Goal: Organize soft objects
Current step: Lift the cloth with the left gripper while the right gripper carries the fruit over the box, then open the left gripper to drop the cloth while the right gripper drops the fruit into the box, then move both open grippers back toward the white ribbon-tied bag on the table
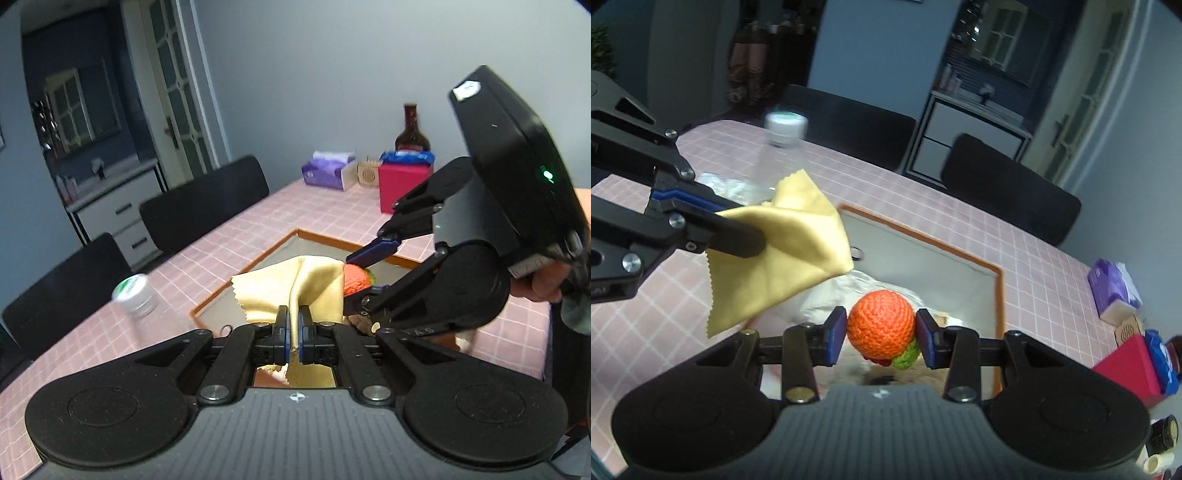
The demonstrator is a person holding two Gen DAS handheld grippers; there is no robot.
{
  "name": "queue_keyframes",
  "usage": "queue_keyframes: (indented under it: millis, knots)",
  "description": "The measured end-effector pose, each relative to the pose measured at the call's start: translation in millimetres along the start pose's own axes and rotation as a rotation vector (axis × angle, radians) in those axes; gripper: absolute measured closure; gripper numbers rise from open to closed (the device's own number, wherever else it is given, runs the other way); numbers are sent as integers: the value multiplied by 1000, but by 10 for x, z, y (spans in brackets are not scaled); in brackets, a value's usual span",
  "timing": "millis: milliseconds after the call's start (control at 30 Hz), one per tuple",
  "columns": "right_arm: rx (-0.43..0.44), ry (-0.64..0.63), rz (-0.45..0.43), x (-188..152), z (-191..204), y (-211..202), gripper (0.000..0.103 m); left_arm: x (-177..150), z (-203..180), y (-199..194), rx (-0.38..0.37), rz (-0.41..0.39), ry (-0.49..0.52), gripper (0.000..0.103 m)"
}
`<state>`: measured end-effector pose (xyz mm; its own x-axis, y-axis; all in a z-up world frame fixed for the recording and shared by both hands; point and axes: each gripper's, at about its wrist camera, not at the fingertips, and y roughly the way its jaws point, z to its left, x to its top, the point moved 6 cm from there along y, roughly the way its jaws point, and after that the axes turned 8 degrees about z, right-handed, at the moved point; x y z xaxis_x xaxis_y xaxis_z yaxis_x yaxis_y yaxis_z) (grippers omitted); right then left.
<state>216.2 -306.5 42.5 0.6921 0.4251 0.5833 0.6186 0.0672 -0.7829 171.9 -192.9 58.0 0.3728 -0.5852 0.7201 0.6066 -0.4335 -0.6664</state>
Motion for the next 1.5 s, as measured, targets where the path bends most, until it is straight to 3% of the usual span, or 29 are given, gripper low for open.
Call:
queue_keyframes:
  millis: [133, 333, 700, 800, 867, 933, 1000, 1233, 1500]
  knots:
    - [-30, 44, 53, -14, -272, 377, 63, 183, 75, 513, -29, 87, -32, 99]
    - [-70, 116, 60, -9, -491, 766, 62, 178, 130, 1117, 34, 177, -34, 99]
    - [-94, 86, 87, -152, -450, 1007, 64, 29, 54, 1554, 98, 244, 29, 96]
    - [-93, 83, 99, -188, -460, 1065, 62, -25, 71, 1572, 104, 259, 33, 92]
    - [-89, 87, 107, -212, -467, 1074, 56, -47, 79, 1536, 104, 256, 33, 92]
    - [-83, 92, 108, -226, -471, 1070, 46, -51, 82, 1498, 102, 247, 32, 86]
    - [-84, 96, 101, -237, -463, 1029, 44, -43, 72, 1463, 98, 240, 34, 74]
    - [-73, 102, 84, -166, -418, 871, 37, -61, -7, 1242, 89, 184, 29, 73]
    - [-41, 17, -7, 46, -97, 285, 36, -188, -11, 591, 69, 63, 2, 73]
